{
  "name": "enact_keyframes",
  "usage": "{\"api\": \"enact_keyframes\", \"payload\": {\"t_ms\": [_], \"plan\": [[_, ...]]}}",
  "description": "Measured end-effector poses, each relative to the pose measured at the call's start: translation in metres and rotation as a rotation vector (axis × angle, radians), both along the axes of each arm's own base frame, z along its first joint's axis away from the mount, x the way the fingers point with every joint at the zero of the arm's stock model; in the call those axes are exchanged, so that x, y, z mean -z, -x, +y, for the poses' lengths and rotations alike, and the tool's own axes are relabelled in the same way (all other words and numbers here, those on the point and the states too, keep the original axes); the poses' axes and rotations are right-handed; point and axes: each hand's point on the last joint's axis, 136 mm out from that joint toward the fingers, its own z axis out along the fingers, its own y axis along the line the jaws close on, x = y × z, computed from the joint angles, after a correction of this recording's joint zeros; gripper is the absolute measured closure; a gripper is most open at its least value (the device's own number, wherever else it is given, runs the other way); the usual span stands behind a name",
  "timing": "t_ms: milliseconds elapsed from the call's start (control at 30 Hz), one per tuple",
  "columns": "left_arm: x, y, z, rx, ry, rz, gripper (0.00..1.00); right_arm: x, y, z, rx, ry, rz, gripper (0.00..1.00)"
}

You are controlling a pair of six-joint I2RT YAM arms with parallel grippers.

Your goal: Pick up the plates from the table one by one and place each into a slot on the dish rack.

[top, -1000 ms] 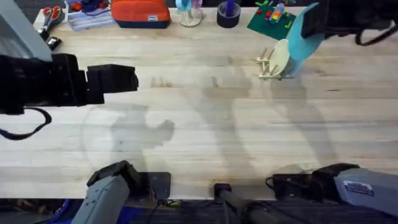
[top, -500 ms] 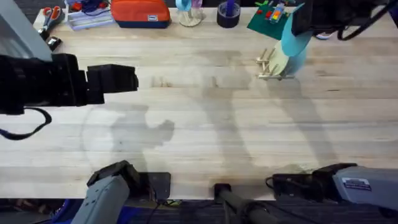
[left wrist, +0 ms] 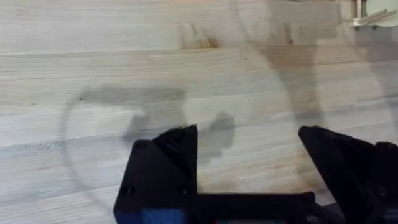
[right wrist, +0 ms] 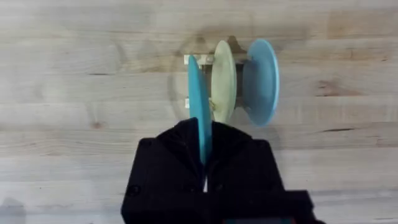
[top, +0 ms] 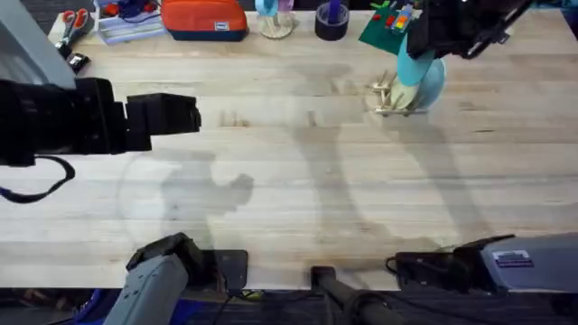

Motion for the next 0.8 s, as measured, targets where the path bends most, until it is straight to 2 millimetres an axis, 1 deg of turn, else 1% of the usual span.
{"api": "enact_keyframes", "payload": {"t_ms": [133, 333, 800], "plan": [[0.0, 0.0, 0.0, 0.0, 0.0, 0.0, 0.007, 0.008, -0.003, 0.0, 0.001, 0.007, 0.02, 0.972], [0.0, 0.0, 0.0, 0.0, 0.0, 0.0, 0.008, 0.014, -0.006, -0.005, 0.015, 0.042, 0.028, 0.973], [0.0, 0.0, 0.0, 0.0, 0.0, 0.0, 0.007, 0.013, -0.01, -0.006, 0.026, 0.047, 0.012, 0.973]]}}
